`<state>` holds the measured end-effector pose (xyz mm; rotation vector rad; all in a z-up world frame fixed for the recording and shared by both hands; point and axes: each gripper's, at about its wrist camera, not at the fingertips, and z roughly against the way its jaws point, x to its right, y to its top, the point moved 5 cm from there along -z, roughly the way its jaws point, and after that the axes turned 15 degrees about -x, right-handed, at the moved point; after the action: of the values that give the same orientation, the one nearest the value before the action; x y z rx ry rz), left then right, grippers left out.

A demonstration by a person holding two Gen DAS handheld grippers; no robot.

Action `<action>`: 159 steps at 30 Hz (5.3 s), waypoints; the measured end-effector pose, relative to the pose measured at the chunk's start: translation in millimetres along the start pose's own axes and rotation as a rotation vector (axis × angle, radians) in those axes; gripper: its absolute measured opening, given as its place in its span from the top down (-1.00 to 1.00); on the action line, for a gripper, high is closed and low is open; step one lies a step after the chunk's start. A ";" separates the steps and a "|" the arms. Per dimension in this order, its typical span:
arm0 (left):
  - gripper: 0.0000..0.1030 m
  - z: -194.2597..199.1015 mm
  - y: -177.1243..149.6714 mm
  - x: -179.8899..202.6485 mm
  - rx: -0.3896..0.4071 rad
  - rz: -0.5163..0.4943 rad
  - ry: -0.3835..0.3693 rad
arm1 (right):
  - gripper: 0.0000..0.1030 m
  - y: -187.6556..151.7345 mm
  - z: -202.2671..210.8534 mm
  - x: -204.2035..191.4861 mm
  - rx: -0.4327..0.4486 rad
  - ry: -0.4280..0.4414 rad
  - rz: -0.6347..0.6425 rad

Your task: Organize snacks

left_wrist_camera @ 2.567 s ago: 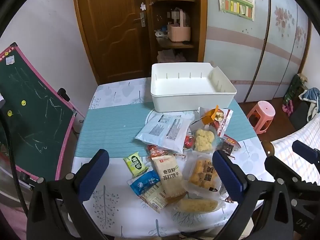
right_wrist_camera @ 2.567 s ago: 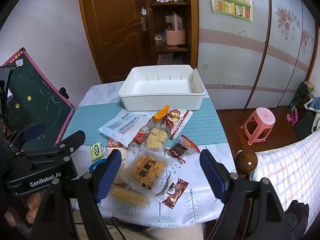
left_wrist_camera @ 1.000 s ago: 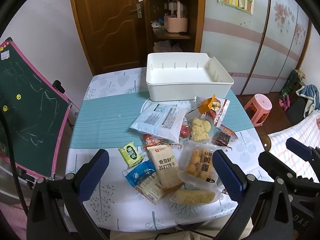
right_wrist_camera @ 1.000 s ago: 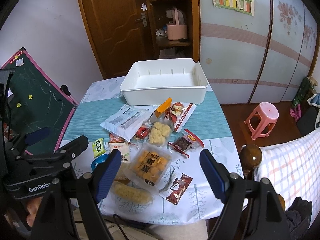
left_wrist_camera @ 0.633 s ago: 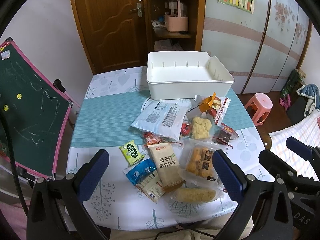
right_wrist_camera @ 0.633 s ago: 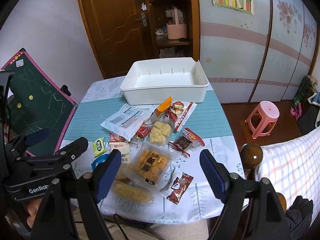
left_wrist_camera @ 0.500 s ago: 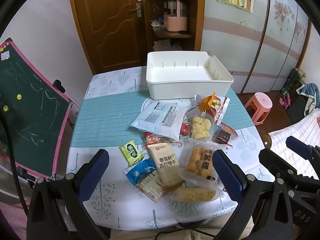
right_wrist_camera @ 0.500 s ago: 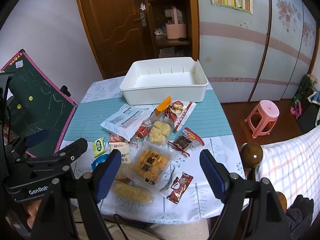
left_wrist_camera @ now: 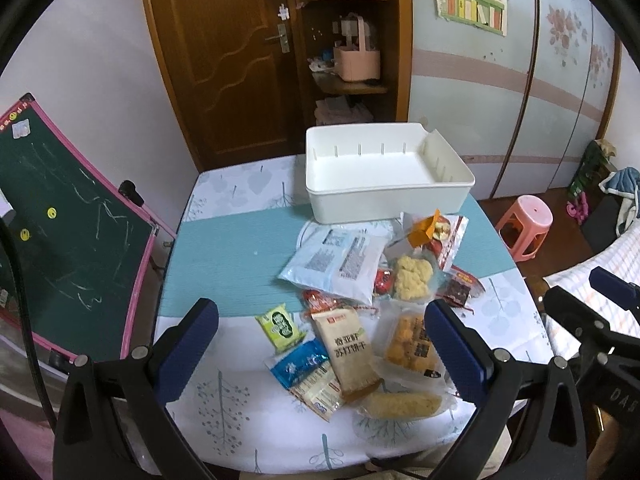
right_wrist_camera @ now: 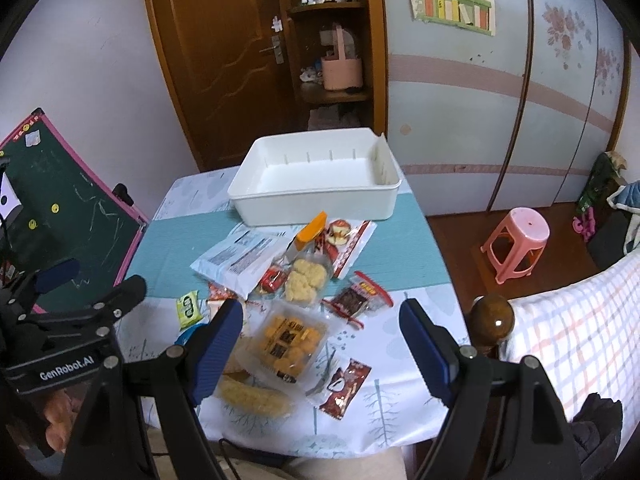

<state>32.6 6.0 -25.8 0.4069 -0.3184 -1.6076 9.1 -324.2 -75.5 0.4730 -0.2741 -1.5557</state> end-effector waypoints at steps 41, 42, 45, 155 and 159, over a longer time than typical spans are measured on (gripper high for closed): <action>-0.98 -193.1 -80.5 -66.0 -0.463 -0.034 -0.094 | -0.57 -52.6 -144.8 73.6 -0.399 -0.040 -0.120; -0.98 -197.5 -81.9 -65.3 -0.474 -0.027 -0.102 | -0.57 -54.7 -149.4 72.5 -0.413 -0.042 -0.109; -0.98 -205.5 -83.5 -61.7 -0.491 -0.024 -0.125 | -0.56 -61.9 -164.1 62.9 -0.453 -0.054 -0.065; -0.97 -175.9 304.0 145.0 -0.017 -0.025 -0.102 | 0.16 276.9 -188.3 25.8 -0.106 -0.006 0.021; -0.97 -182.8 295.0 142.1 -0.035 -0.028 -0.115 | -0.33 268.8 -189.8 24.5 -0.108 0.024 0.034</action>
<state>370.2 -151.5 -69.5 0.2936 -0.3723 -1.6655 335.1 -339.3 -123.6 0.4002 -0.1783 -1.5227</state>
